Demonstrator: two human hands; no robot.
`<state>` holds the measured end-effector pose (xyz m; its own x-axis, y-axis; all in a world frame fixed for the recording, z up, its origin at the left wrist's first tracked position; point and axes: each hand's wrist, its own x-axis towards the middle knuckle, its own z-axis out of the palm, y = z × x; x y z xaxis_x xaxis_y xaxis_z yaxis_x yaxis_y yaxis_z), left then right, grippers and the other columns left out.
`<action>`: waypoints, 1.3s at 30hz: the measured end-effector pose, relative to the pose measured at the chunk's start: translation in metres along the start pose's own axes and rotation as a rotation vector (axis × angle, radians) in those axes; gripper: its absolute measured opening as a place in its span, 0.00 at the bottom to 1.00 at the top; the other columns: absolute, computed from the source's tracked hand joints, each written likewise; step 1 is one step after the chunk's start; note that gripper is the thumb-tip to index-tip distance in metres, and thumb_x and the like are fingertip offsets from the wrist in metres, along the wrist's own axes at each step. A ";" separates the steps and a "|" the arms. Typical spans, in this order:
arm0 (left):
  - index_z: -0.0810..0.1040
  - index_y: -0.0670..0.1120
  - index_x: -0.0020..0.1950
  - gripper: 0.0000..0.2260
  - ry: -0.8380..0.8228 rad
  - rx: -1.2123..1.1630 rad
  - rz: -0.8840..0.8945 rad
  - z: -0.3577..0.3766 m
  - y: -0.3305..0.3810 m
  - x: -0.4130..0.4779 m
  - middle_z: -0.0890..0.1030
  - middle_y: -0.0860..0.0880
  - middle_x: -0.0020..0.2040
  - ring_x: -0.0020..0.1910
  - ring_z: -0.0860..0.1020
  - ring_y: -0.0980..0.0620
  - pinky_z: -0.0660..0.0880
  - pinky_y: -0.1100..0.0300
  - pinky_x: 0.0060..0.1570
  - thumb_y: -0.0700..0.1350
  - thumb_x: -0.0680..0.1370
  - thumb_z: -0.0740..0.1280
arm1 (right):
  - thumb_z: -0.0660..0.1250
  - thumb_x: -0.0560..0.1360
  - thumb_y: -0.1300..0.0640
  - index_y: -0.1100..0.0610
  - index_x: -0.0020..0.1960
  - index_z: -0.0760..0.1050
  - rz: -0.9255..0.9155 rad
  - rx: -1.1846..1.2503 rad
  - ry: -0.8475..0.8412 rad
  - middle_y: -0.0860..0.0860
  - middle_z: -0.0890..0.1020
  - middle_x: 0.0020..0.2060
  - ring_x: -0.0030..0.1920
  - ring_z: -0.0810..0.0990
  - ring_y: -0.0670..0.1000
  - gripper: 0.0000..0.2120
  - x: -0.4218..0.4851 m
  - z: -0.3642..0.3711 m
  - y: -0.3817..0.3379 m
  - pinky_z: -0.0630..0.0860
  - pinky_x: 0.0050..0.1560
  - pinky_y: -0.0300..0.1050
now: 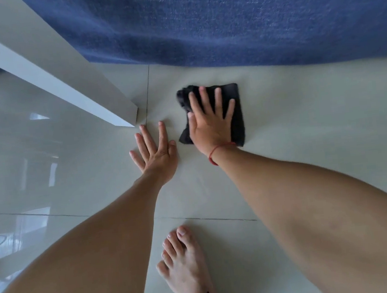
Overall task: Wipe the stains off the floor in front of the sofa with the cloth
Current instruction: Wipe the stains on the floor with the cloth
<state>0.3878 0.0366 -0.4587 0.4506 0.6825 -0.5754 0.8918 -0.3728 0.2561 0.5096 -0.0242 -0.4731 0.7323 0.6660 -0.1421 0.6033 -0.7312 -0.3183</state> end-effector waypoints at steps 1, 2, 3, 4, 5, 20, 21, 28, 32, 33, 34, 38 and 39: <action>0.36 0.63 0.77 0.25 -0.003 -0.005 -0.005 -0.001 0.001 0.000 0.29 0.51 0.77 0.76 0.29 0.51 0.29 0.46 0.71 0.55 0.83 0.44 | 0.51 0.81 0.48 0.47 0.76 0.58 -0.055 -0.002 -0.038 0.49 0.57 0.78 0.78 0.50 0.60 0.24 -0.003 0.002 -0.003 0.41 0.73 0.67; 0.36 0.63 0.77 0.25 -0.006 -0.008 -0.008 -0.001 0.001 0.000 0.29 0.51 0.77 0.76 0.29 0.51 0.30 0.46 0.71 0.54 0.82 0.45 | 0.51 0.81 0.48 0.47 0.76 0.57 -0.110 -0.010 -0.065 0.48 0.57 0.78 0.78 0.50 0.59 0.24 -0.007 0.003 -0.002 0.41 0.73 0.66; 0.36 0.63 0.77 0.26 -0.008 -0.008 -0.009 -0.001 0.001 0.000 0.29 0.51 0.77 0.76 0.29 0.51 0.30 0.45 0.71 0.54 0.82 0.45 | 0.51 0.81 0.48 0.47 0.76 0.58 -0.179 -0.020 -0.080 0.48 0.57 0.78 0.78 0.50 0.59 0.24 -0.014 0.002 0.004 0.42 0.73 0.66; 0.36 0.63 0.77 0.26 -0.009 -0.005 -0.009 -0.001 0.001 0.000 0.29 0.51 0.77 0.76 0.29 0.51 0.30 0.45 0.71 0.54 0.82 0.45 | 0.50 0.80 0.48 0.47 0.76 0.59 -0.264 -0.032 -0.094 0.48 0.59 0.77 0.78 0.52 0.59 0.24 -0.022 -0.001 0.013 0.44 0.73 0.65; 0.35 0.64 0.77 0.26 -0.010 -0.003 -0.008 -0.001 0.000 0.000 0.29 0.51 0.77 0.76 0.29 0.51 0.30 0.45 0.71 0.55 0.82 0.44 | 0.50 0.80 0.47 0.47 0.75 0.61 -0.356 -0.045 -0.112 0.47 0.61 0.76 0.77 0.55 0.58 0.23 -0.031 -0.004 0.025 0.46 0.74 0.64; 0.38 0.63 0.77 0.25 0.043 0.017 -0.008 0.002 0.001 0.000 0.31 0.50 0.78 0.77 0.32 0.50 0.32 0.44 0.72 0.54 0.82 0.45 | 0.49 0.82 0.48 0.47 0.77 0.54 0.296 0.050 0.088 0.47 0.55 0.78 0.78 0.47 0.58 0.24 -0.024 -0.019 0.076 0.39 0.73 0.65; 0.38 0.63 0.77 0.25 0.041 0.013 -0.008 0.001 0.001 0.000 0.31 0.50 0.78 0.77 0.32 0.50 0.32 0.44 0.72 0.54 0.82 0.45 | 0.49 0.82 0.48 0.47 0.77 0.54 0.261 0.041 0.072 0.47 0.55 0.78 0.78 0.47 0.58 0.24 -0.022 -0.017 0.068 0.39 0.73 0.66; 0.41 0.61 0.78 0.26 0.059 0.002 -0.037 -0.002 0.006 -0.003 0.34 0.49 0.79 0.78 0.35 0.49 0.35 0.45 0.74 0.51 0.82 0.47 | 0.49 0.82 0.46 0.49 0.77 0.52 -0.029 0.054 -0.106 0.46 0.53 0.78 0.79 0.46 0.54 0.25 -0.039 -0.021 0.055 0.39 0.75 0.61; 0.67 0.46 0.71 0.19 0.362 -0.130 -0.024 -0.006 0.048 -0.011 0.61 0.41 0.74 0.71 0.61 0.42 0.59 0.47 0.67 0.45 0.80 0.55 | 0.56 0.79 0.47 0.56 0.75 0.60 0.157 0.226 0.079 0.55 0.58 0.77 0.77 0.56 0.56 0.27 -0.044 -0.037 0.069 0.55 0.74 0.56; 0.70 0.44 0.67 0.17 0.375 -0.146 0.024 -0.006 0.062 -0.011 0.66 0.41 0.68 0.67 0.66 0.42 0.62 0.48 0.64 0.47 0.80 0.55 | 0.59 0.78 0.48 0.58 0.74 0.62 0.263 0.251 0.142 0.57 0.62 0.75 0.75 0.61 0.58 0.27 -0.044 -0.042 0.072 0.61 0.70 0.55; 0.72 0.42 0.64 0.17 0.331 -0.177 0.069 -0.004 0.075 -0.009 0.70 0.41 0.64 0.64 0.68 0.42 0.65 0.50 0.62 0.50 0.81 0.56 | 0.62 0.77 0.48 0.60 0.72 0.63 0.364 0.273 0.161 0.59 0.66 0.72 0.72 0.64 0.59 0.28 -0.043 -0.046 0.075 0.65 0.67 0.53; 0.70 0.37 0.64 0.29 0.127 -0.238 0.024 0.000 0.116 0.000 0.73 0.40 0.62 0.65 0.69 0.41 0.67 0.50 0.63 0.61 0.76 0.63 | 0.71 0.71 0.45 0.63 0.63 0.67 0.538 0.359 0.037 0.60 0.74 0.60 0.61 0.73 0.61 0.30 -0.029 -0.064 0.081 0.73 0.59 0.53; 0.68 0.37 0.66 0.31 0.099 -0.231 -0.010 -0.001 0.122 0.001 0.72 0.40 0.64 0.66 0.69 0.41 0.67 0.49 0.64 0.60 0.75 0.66 | 0.72 0.70 0.45 0.63 0.61 0.68 0.572 0.384 -0.006 0.60 0.75 0.60 0.61 0.74 0.61 0.30 -0.023 -0.067 0.083 0.74 0.59 0.53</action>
<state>0.4970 -0.0069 -0.4272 0.4334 0.7481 -0.5026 0.8765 -0.2201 0.4281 0.5639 -0.1104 -0.4332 0.8997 0.1930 -0.3915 -0.0325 -0.8649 -0.5010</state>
